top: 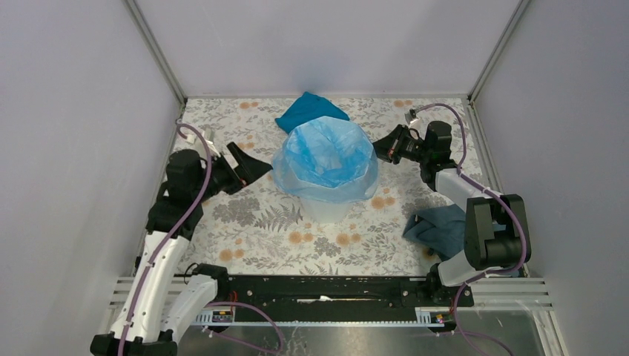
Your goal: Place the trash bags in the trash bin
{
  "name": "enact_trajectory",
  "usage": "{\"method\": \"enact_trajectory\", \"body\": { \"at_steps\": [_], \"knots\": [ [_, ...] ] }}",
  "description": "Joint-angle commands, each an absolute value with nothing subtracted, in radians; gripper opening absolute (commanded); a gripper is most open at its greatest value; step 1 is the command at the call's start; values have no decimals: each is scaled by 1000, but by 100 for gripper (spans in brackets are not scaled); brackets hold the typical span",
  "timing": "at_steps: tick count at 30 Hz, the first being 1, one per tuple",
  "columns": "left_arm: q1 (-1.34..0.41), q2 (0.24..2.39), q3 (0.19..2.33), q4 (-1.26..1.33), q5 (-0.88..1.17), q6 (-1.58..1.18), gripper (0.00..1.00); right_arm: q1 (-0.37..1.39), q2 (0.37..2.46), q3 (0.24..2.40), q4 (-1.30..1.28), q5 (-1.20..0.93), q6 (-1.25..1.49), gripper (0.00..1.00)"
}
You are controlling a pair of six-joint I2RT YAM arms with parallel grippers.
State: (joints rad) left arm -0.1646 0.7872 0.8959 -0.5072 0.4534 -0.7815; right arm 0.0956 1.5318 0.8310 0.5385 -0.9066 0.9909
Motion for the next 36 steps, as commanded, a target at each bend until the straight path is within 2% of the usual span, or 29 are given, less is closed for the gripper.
{"method": "enact_trajectory", "body": {
  "at_steps": [1,3,5,12,16,18,24,36],
  "knots": [
    [-164,798,792,-298,627,-926,89,92,1497,872,551,-913,974,0],
    [-166,802,764,-271,638,-933,88,94,1495,870,553,-914,975,0],
    [-168,804,735,-241,646,-937,83,93,1489,862,552,-911,973,0],
    [-192,851,635,-108,664,-970,44,95,1489,856,551,-902,974,0],
    [-213,893,615,-63,649,-959,11,96,1491,860,549,-902,976,0],
    [-237,921,611,-63,627,-940,0,97,1490,861,539,-896,966,0],
    [-301,998,549,-54,519,-925,0,98,1482,851,461,-851,896,0],
    [-404,1103,482,67,492,-953,0,122,1510,831,393,-800,811,0]
  ]
}}
